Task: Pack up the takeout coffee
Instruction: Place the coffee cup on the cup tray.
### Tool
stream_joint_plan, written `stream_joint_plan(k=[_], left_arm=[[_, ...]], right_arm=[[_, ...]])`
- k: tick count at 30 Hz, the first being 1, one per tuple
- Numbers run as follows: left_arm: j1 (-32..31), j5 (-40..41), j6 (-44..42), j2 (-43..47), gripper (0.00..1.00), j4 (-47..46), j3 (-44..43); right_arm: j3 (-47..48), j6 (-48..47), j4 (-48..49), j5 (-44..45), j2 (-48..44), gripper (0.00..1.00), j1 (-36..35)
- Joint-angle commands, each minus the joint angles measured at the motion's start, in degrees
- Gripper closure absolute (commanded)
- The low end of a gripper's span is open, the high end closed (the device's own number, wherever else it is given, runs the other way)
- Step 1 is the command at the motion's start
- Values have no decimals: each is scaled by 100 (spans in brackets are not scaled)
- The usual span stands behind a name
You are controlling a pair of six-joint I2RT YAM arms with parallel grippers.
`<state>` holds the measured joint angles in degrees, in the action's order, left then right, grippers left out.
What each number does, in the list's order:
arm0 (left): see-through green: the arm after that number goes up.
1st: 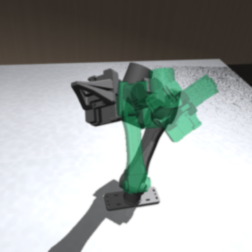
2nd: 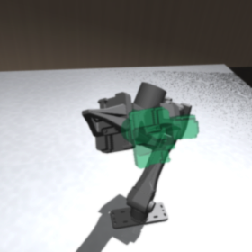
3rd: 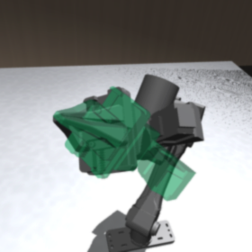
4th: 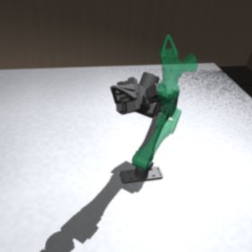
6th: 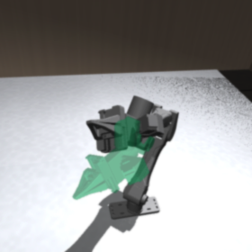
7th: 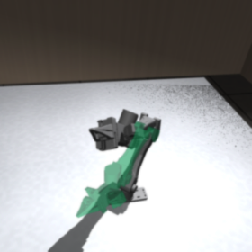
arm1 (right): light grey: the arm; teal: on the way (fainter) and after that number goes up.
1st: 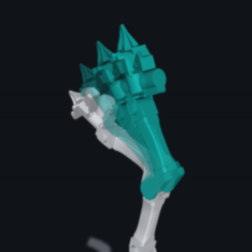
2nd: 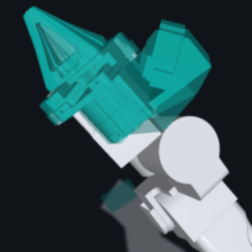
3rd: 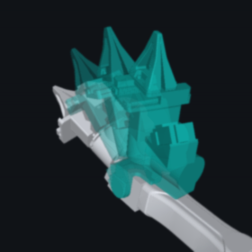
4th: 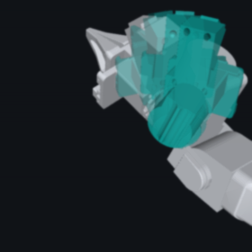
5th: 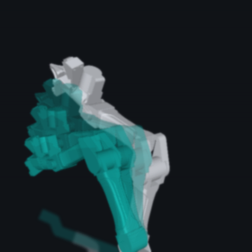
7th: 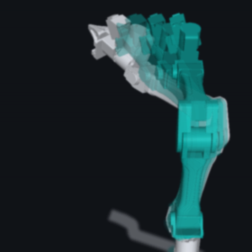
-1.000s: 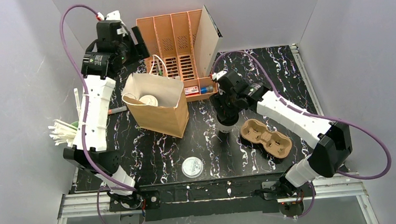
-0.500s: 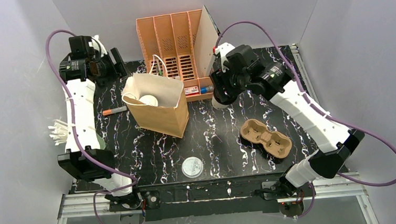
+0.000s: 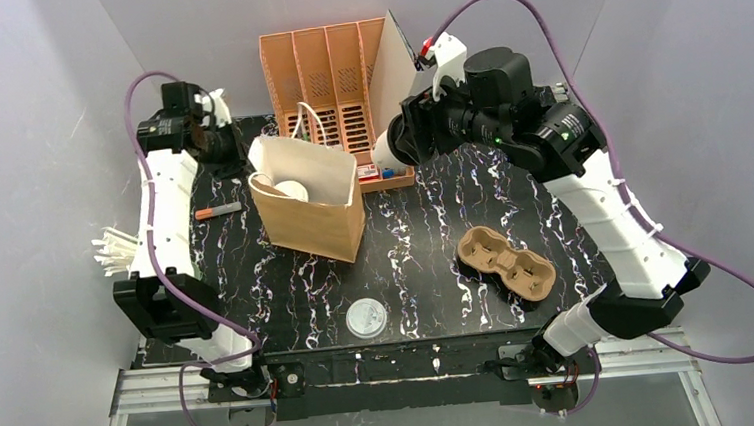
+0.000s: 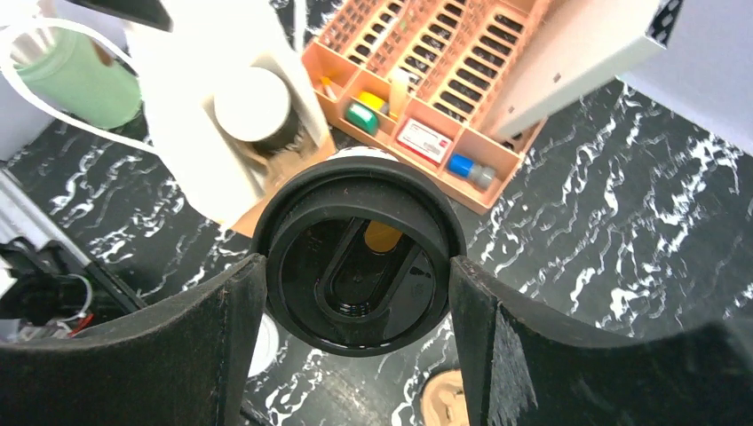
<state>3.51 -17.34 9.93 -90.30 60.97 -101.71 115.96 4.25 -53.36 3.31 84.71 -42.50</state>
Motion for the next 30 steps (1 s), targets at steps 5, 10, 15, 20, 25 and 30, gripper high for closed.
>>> stream_joint_plan(k=[5,10,15,20,25,30], left_arm=[[-1500,440,-339,-307,100,-4,-852],[-1749,10,-113,-40,100,-624,-512],[-1991,-266,42,92,100,-1025,-239],[-2312,-314,-79,365,100,-1630,72],[-2505,-160,-72,557,100,-2079,189],[-2744,-63,-35,861,100,-2452,494]], right_arm=[[-13,-33,861,-1134,-382,45,-30],[-264,-156,1060,-1442,-400,46,-30],[-585,-401,839,-1354,-440,47,-77],[-1094,-805,774,-935,-580,48,-213],[-1511,-967,974,-402,-616,50,-625],[-2114,-1199,1083,789,-656,50,-1379]])
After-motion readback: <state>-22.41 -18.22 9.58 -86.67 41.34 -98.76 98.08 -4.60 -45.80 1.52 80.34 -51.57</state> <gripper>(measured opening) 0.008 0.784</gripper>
